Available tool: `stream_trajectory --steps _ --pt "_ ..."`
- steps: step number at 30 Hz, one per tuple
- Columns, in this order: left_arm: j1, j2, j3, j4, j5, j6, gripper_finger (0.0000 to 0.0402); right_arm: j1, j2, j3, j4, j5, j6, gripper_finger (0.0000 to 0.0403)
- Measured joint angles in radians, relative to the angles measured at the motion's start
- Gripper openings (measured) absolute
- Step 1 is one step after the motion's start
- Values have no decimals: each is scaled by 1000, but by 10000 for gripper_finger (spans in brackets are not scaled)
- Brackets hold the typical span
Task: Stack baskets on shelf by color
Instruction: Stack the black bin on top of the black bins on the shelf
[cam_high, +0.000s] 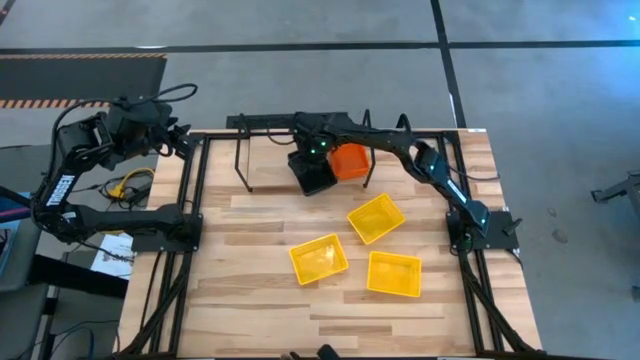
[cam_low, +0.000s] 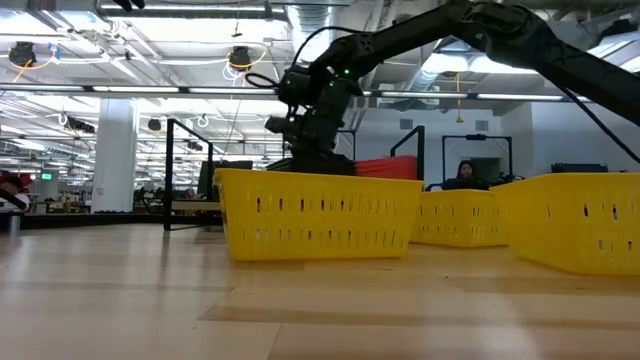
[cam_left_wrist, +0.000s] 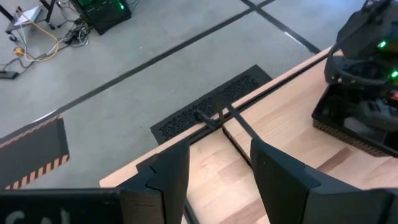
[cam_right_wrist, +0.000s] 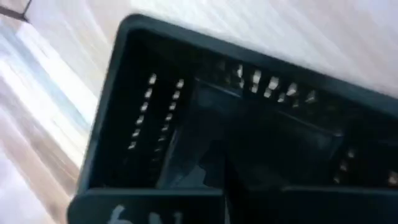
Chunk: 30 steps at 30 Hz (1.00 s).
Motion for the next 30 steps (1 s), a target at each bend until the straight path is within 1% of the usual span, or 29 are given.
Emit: stream_trajectory --steps 3,6,8,11,17,22,24,30 --pt "0 1 0 -7 0 -1 159 11 -3 12 36 -1 3 12" --pt "0 1 0 -11 0 -7 159 23 -17 68 30 1 -18 14" --pt "0 1 0 -13 0 -7 159 34 -27 110 35 22 -30 14" --pt "0 1 0 -19 1 -7 159 35 -64 85 40 20 -40 11" --pt "0 1 0 -24 1 -7 159 49 -63 85 -22 25 -53 4" --pt "0 1 0 -24 1 -6 159 56 -25 83 -10 39 -76 10" --pt "0 1 0 -24 1 -6 159 46 -14 84 21 48 -83 10" --pt "0 1 0 -24 2 -6 159 9 19 83 40 49 -116 5"
